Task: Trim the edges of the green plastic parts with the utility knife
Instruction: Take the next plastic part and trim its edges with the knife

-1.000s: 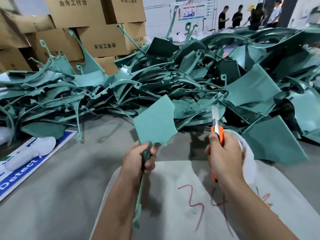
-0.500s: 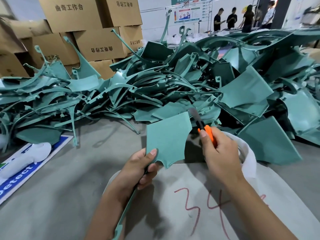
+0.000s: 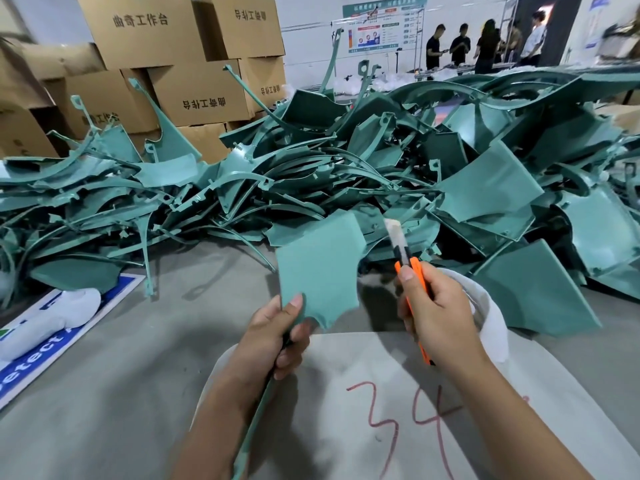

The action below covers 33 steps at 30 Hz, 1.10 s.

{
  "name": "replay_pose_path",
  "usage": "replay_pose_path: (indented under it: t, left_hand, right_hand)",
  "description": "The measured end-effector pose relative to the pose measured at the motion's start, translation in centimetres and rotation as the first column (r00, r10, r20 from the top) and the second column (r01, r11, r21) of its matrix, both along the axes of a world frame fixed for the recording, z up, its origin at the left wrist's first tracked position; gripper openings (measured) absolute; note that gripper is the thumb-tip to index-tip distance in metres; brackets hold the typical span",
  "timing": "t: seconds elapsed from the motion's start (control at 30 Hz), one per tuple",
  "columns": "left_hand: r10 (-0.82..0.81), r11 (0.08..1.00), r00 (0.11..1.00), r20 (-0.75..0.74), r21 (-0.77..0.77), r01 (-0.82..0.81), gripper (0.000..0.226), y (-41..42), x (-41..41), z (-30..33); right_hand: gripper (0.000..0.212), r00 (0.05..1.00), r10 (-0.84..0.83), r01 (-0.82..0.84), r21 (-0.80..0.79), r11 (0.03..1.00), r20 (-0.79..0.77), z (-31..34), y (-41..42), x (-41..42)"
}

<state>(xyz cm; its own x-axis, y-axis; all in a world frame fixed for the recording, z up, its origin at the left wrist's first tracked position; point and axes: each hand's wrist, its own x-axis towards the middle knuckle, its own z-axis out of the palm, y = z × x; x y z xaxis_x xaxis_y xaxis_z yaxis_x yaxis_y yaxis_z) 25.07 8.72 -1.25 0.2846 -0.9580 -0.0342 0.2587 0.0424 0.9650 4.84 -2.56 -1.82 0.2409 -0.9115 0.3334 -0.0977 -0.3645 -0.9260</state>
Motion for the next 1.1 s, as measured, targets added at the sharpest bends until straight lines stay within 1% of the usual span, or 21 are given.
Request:
replay_pose_path:
  t: [0.03, 0.1, 0.17, 0.23, 0.27, 0.33, 0.37, 0.43, 0.5, 0.53, 0.57, 0.6, 0.63, 0.67, 0.7, 0.8, 0.83, 0.87, 0.93, 1.03, 1.1]
  left_hand:
    - [0.100, 0.993, 0.994, -0.053, -0.064, -0.103, 0.022, -0.2, -0.1, -0.1]
    - [0.258, 0.934, 0.937, -0.235, -0.187, -0.304, 0.013, -0.5, 0.1, 0.0]
    - [0.344, 0.866, 0.853, -0.393, -0.218, -0.449, 0.005, -0.6, 0.6, 0.4]
    - [0.379, 0.820, 0.787, -0.487, -0.217, -0.529, 0.017, -0.4, 1.0, 0.8]
    - [0.368, 0.803, 0.771, -0.520, -0.241, -0.545, 0.021, -0.3, 1.3, 1.0]
    - [0.304, 0.775, 0.775, -0.554, -0.329, -0.540, 0.029, 0.0, 1.8, 1.5]
    - [0.303, 0.760, 0.779, -0.548, -0.354, -0.545, 0.030, 0.1, 2.0, 1.6]
    - [0.364, 0.720, 0.782, -0.505, -0.381, -0.581, 0.031, 0.0, 2.4, 1.6]
    - [0.460, 0.634, 0.788, -0.409, -0.470, -0.614, 0.038, 0.1, 2.7, 1.6]
    - [0.548, 0.584, 0.789, -0.277, -0.548, -0.598, 0.033, 0.3, 2.7, 1.5]
    - [0.659, 0.548, 0.749, -0.071, -0.638, -0.542, 0.022, 0.4, 2.6, 1.4]
    - [0.751, 0.534, 0.643, 0.152, -0.712, -0.456, 0.010, 0.4, 2.5, 1.1]
    - [0.805, 0.537, 0.497, 0.323, -0.754, -0.379, 0.007, 0.3, 2.5, 0.6]
    - [0.826, 0.546, 0.373, 0.422, -0.762, -0.347, 0.013, 0.2, 2.4, 0.0]
    - [0.826, 0.561, 0.296, 0.480, -0.750, -0.350, 0.019, 0.1, 2.3, -0.3]
    - [0.802, 0.591, 0.166, 0.574, -0.718, -0.368, 0.039, -0.2, 2.1, -0.8]
    - [0.793, 0.597, 0.142, 0.592, -0.710, -0.372, 0.047, -0.2, 2.2, -0.7]
    - [0.793, 0.593, 0.130, 0.595, -0.705, -0.389, 0.051, -0.2, 2.2, -0.6]
    - [0.806, 0.566, 0.112, 0.581, -0.702, -0.432, 0.049, -0.1, 2.1, -0.4]
    - [0.789, 0.566, 0.079, 0.609, -0.670, -0.480, 0.049, 0.1, 1.9, -0.2]
    - [0.775, 0.573, 0.073, 0.627, -0.651, -0.497, 0.050, 0.2, 1.8, 0.0]
  right_hand:
    - [0.031, 0.996, 0.029, -0.035, 0.075, 0.997, 0.081, 0.0, -0.1, -0.1]
    - [0.019, 0.971, 0.088, -0.129, 0.178, 0.975, 0.224, 0.1, 0.1, -0.1]
    - [0.012, 0.950, 0.144, -0.204, 0.202, 0.958, 0.277, 0.3, 0.3, 0.1]
    - [0.008, 0.936, 0.195, -0.258, 0.193, 0.947, 0.292, 0.4, 0.5, 0.3]
    - [0.007, 0.928, 0.214, -0.279, 0.190, 0.941, 0.305, 0.5, 0.7, 0.5]
    - [0.005, 0.913, 0.230, -0.301, 0.175, 0.937, 0.337, 0.7, 1.0, 0.6]
    - [0.006, 0.907, 0.233, -0.305, 0.165, 0.938, 0.350, 0.7, 1.2, 0.6]
    - [0.008, 0.898, 0.242, -0.311, 0.139, 0.940, 0.368, 0.7, 1.5, 0.6]
    - [0.009, 0.890, 0.265, -0.321, 0.096, 0.942, 0.372, 0.7, 1.8, 0.7]
    - [0.010, 0.892, 0.276, -0.319, 0.065, 0.945, 0.359, 0.7, 2.0, 0.8]
    - [0.009, 0.897, 0.286, -0.312, 0.024, 0.950, 0.337, 0.7, 2.1, 0.9]
    - [0.009, 0.905, 0.291, -0.300, -0.019, 0.954, 0.310, 0.6, 2.3, 1.0]
    - [0.009, 0.915, 0.287, -0.282, -0.059, 0.957, 0.282, 0.6, 2.5, 1.1]
    - [0.010, 0.927, 0.279, -0.262, -0.098, 0.960, 0.252, 0.5, 2.6, 1.2]
    - [0.010, 0.938, 0.266, -0.239, -0.139, 0.961, 0.221, 0.3, 2.6, 1.2]
    - [0.009, 0.965, 0.241, -0.206, -0.267, 0.941, 0.105, 0.1, 2.8, 1.2]
    - [0.009, 0.966, 0.253, -0.223, -0.307, 0.925, 0.061, 0.1, 3.0, 1.3]
    - [0.009, 0.961, 0.274, -0.253, -0.339, 0.906, 0.015, 0.1, 3.1, 1.3]
    - [0.008, 0.940, 0.333, -0.334, -0.367, 0.868, -0.066, 0.1, 3.6, 1.4]
    - [0.010, 0.893, 0.403, -0.449, -0.339, 0.827, -0.199, -0.1, 4.0, 1.4]
    - [0.012, 0.858, 0.426, -0.504, -0.309, 0.807, -0.288, -0.2, 4.0, 1.4]
